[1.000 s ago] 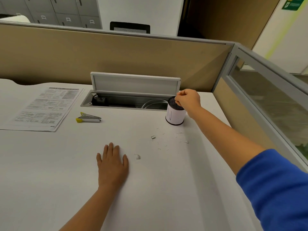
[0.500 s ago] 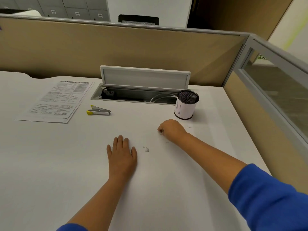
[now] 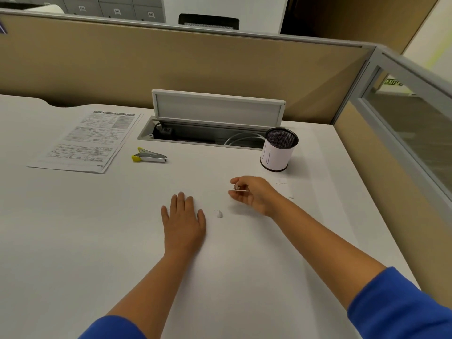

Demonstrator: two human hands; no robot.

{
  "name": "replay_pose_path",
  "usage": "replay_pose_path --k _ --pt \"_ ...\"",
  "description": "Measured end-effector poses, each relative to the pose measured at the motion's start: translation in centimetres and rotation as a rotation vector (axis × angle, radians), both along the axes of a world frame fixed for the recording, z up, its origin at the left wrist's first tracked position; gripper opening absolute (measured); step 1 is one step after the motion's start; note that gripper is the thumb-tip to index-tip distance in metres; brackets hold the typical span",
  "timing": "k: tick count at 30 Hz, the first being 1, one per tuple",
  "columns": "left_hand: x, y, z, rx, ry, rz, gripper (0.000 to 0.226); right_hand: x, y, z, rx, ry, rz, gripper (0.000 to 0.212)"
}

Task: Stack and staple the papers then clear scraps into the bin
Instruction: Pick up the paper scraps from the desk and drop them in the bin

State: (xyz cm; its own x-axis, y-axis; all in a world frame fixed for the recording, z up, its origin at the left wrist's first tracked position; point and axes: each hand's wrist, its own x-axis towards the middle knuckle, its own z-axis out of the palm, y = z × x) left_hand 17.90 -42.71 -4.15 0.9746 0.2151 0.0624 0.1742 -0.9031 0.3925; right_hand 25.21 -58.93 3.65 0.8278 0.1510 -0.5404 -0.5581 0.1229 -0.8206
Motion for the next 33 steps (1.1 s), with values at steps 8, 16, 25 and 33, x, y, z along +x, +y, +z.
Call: replay_pose_path --k 8,16,25,33 --pt "-0.2 -0.1 0.0 0.007 0.010 0.006 0.050 -2.3 2.4 -2.6 -0.905 -0.421 0.544 0.032" --pt "-0.2 0.0 0.1 0.002 0.012 0.003 0.049 -2.2 2.5 -2.6 -1.036 -0.517 0.605 0.018" --pt "-0.1 0.2 -0.4 0.022 -0.005 0.007 0.048 8.3 -4.8 6.1 -1.309 -0.590 0.320 0.024" --pt "0.1 0.0 -0.4 0.022 0.004 0.010 0.047 12.2 -7.9 6.8 -1.452 -0.552 0.328 0.032"
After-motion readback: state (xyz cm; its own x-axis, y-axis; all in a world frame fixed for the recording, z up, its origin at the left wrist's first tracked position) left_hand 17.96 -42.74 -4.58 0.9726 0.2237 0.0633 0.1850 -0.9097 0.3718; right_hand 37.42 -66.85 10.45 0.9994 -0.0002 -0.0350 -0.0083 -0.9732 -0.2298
